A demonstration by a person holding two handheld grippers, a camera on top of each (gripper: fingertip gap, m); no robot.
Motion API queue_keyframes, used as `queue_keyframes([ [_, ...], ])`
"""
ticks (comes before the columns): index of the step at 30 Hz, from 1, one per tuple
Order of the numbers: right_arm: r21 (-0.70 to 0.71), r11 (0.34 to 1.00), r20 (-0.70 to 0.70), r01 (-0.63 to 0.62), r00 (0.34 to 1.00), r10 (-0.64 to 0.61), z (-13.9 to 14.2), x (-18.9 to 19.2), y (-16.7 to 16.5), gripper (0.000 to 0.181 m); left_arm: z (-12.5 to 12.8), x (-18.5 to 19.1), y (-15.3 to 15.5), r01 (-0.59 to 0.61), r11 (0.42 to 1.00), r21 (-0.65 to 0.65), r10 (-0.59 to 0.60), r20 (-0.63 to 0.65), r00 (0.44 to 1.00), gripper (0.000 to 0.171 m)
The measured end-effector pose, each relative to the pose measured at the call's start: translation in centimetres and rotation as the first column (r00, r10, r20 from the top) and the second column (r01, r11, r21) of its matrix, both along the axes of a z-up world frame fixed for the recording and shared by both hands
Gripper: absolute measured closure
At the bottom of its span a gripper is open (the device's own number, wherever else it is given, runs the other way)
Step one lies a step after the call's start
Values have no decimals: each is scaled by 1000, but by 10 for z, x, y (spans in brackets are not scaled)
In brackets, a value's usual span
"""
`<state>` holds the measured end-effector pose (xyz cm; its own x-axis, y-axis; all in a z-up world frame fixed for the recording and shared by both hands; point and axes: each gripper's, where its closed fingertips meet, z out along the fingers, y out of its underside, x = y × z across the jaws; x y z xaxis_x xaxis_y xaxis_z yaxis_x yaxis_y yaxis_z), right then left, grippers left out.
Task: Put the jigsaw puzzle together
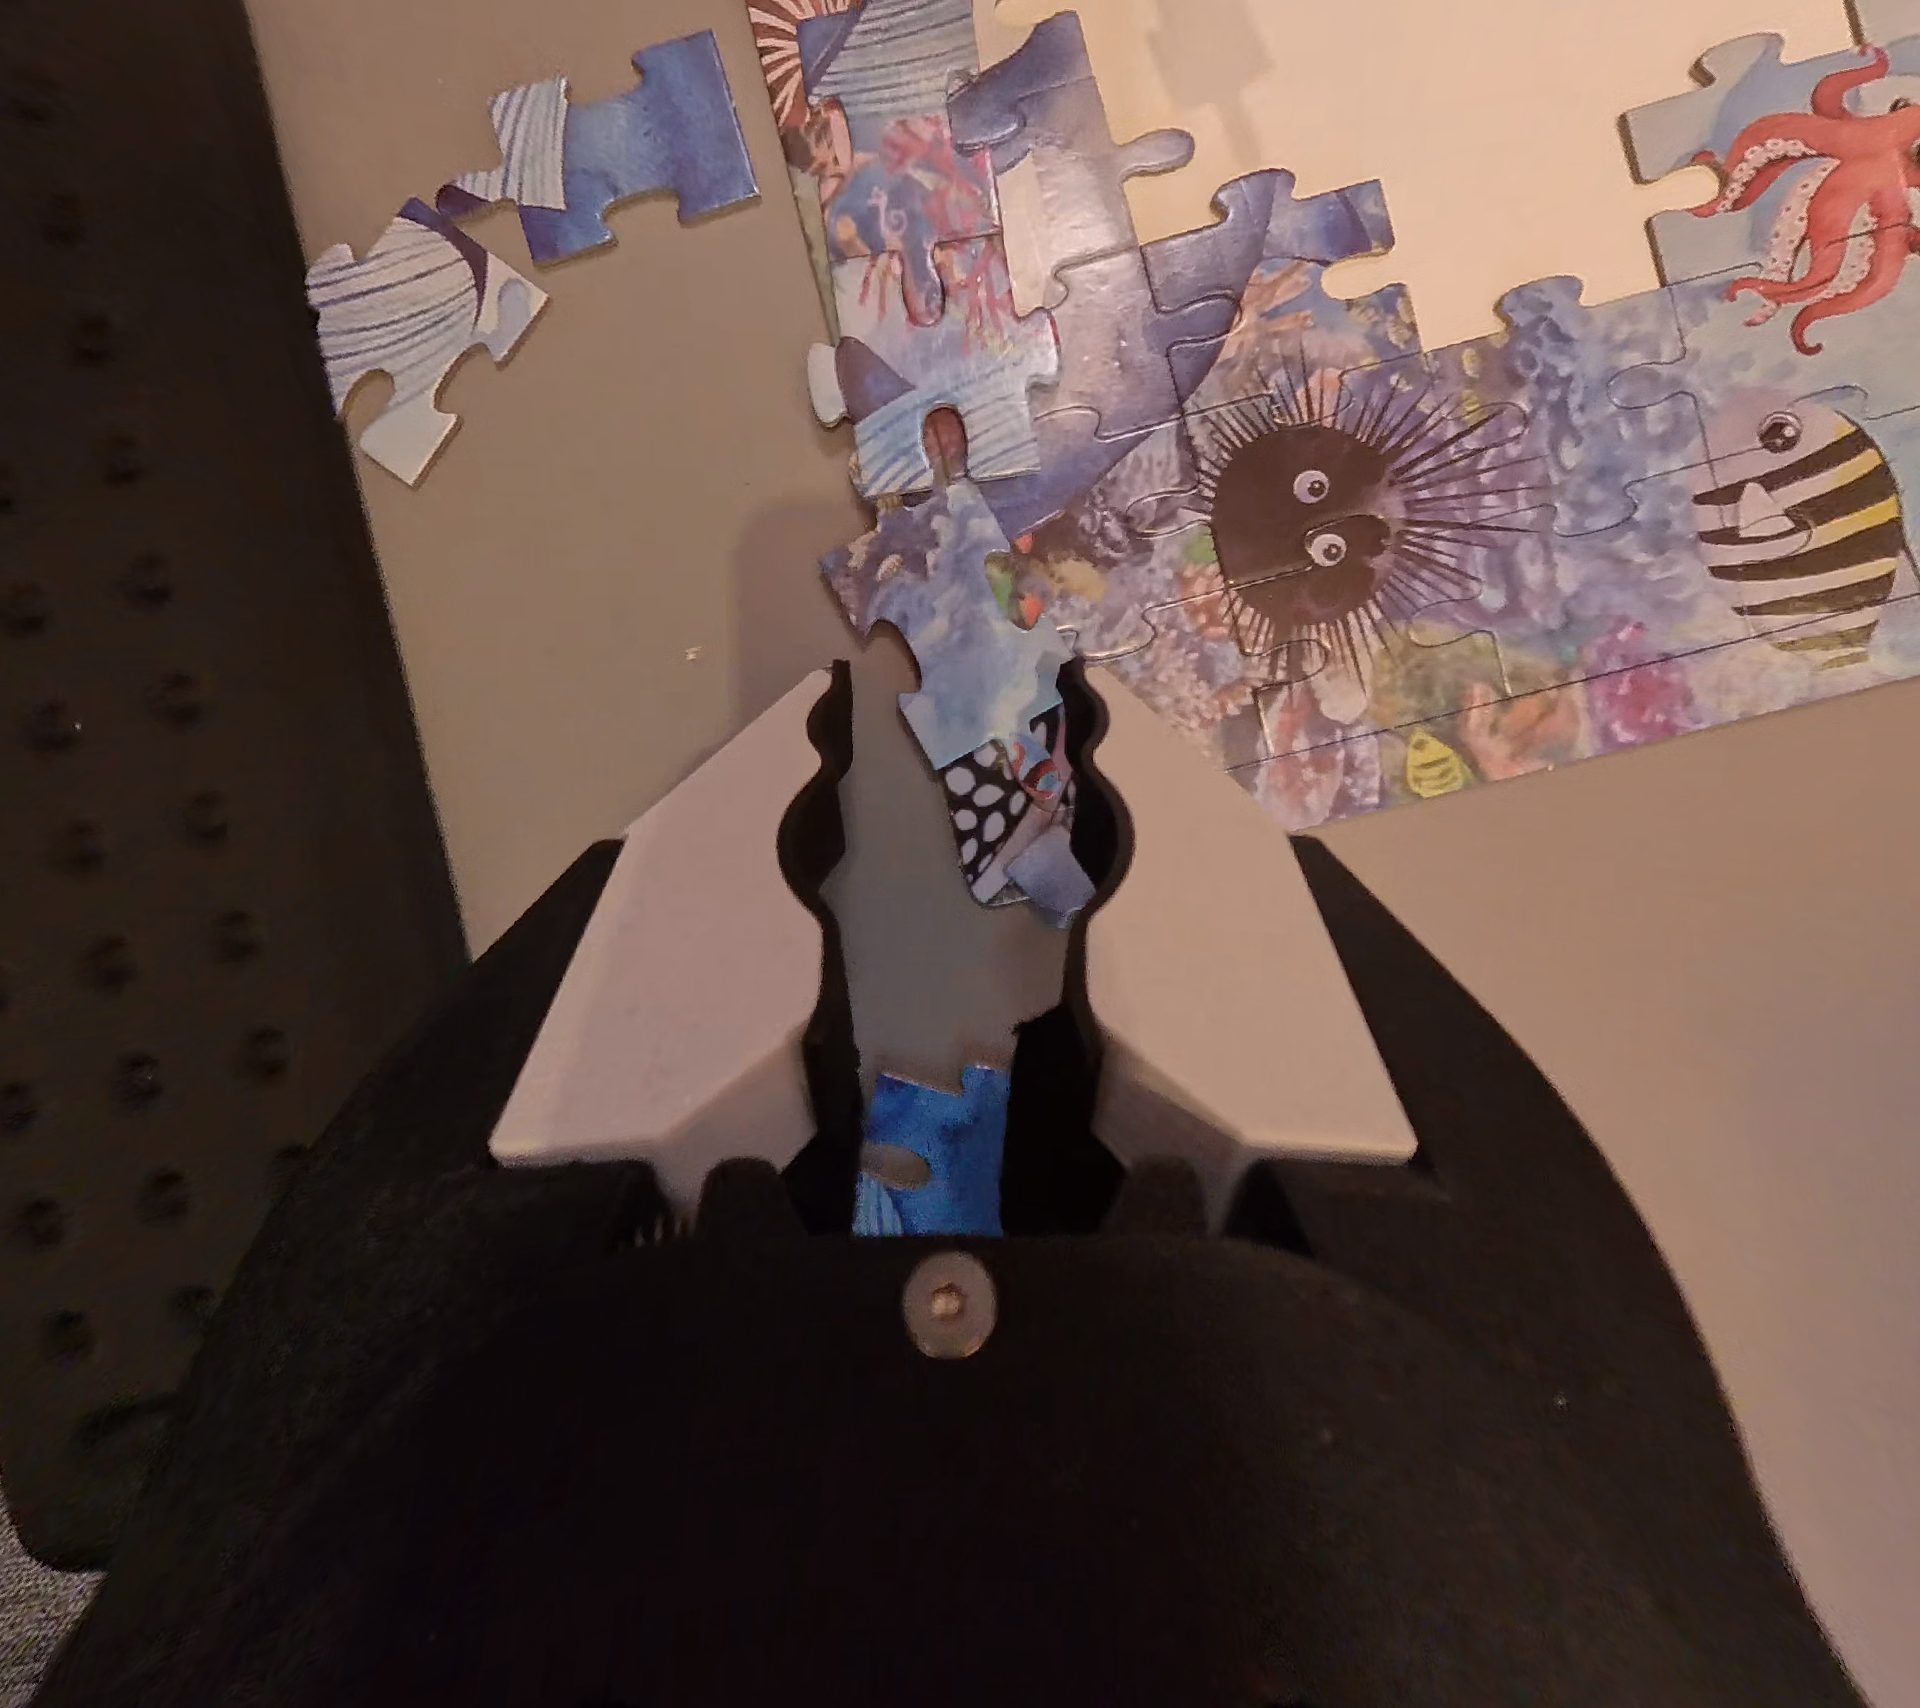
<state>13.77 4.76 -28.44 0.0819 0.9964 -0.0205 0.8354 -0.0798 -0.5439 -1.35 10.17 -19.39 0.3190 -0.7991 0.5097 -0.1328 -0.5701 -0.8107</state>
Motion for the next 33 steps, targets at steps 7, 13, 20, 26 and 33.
queue_keyframes([
  [7, 11, 1000, -8, 2, 1000, -2, -3, -3, 9, 137, -22, -23, -15, 61, 993, -97, -70, -88, 994, 171],
  [13, 20, 1000, -21, -18, 1000, 18, -2, -5, 8, 151, -43, -31, -26, 97, 982, -164, -122, -151, 981, 171],
  [20, 42, 999, -20, -25, 999, 26, -2, -3, 10, 152, -59, -42, -20, 44, 986, -161, -83, -250, 965, 152],
  [26, 72, 997, -12, -33, 999, 34, 9, 4, 16, 179, -62, -52, -11, -15, 994, -111, -22, -325, 946, 113],
  [33, 50, 998, 39, 36, 999, -38, 3, 11, 27, 141, -45, -26, -11, 61, 997, 41, -43, -357, 933, 114],
])
